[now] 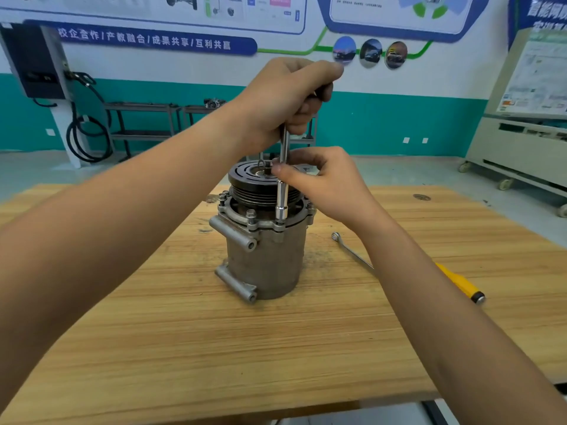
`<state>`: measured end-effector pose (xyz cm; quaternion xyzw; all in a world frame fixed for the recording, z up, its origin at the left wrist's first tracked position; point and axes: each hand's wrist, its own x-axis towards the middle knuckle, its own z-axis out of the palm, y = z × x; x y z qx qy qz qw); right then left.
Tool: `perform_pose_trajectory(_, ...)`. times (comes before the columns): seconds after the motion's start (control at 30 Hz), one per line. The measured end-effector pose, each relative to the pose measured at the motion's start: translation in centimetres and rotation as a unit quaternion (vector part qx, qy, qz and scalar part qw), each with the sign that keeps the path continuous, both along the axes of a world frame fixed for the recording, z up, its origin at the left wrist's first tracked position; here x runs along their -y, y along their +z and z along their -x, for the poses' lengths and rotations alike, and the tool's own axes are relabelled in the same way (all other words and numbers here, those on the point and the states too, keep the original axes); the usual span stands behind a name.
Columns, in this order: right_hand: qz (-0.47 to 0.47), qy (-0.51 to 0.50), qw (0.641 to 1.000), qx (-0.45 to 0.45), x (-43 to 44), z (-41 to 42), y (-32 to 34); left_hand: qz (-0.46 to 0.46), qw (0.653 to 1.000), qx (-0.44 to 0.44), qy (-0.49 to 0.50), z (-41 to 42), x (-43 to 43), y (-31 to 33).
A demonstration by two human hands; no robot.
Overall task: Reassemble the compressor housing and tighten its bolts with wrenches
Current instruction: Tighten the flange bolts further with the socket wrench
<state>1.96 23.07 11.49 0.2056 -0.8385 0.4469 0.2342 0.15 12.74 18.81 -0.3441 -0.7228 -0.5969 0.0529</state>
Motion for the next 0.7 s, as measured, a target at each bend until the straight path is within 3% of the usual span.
perform_pose_trajectory(0.2, -0.010, -0.007, 1.000, 0.024, -0.6, 0.0, 0.6, 0.052, 0.998, -0.009, -0.043, 0.2, -0.1, 0.3)
perform_pose_trajectory(0.3, 0.021, 0.036, 0.999, 0.031, -0.5, -0.2, 0.9, 0.087, 0.993, -0.018, -0.074, 0.1, 0.2, 0.5)
perform_pose_trajectory(0.47, 0.025, 0.086, 0.995, 0.049, -0.1, -0.4, 1.2, 0.013, 0.988, 0.053, -0.144, 0.2, 1.1, 0.3)
perform_pose_trajectory(0.53, 0.004, 0.068, 0.997, 0.043, -0.1, -0.3, 1.6, 0.023, 0.994, 0.039, -0.103, 0.4, 1.7, 0.2)
perform_pose_trajectory(0.7, 0.003, 0.005, 0.999, 0.043, -0.1, 0.1, 1.9, 0.078, 0.988, -0.040, 0.130, 1.3, 3.2, -0.2)
